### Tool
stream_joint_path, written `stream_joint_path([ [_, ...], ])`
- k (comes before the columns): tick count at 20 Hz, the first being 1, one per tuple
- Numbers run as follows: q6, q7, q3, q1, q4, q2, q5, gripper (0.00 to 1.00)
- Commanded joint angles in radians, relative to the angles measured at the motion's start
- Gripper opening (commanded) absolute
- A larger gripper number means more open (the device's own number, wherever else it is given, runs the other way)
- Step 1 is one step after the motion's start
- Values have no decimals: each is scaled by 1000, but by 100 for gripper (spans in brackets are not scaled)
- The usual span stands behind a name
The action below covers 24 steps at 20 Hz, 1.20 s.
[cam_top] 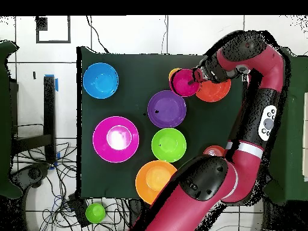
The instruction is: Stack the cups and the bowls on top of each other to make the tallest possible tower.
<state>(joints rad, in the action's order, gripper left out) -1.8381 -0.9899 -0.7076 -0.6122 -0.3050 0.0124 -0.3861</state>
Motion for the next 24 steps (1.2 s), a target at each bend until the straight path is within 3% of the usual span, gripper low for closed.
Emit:
stream_joint_path([
  [1,76,388,-123,-6,9,49,-146,0],
  [8,113,374,-180,-14,10,54,-213,0],
  [24,165,208,-222,4,-11,56,-236,0],
])
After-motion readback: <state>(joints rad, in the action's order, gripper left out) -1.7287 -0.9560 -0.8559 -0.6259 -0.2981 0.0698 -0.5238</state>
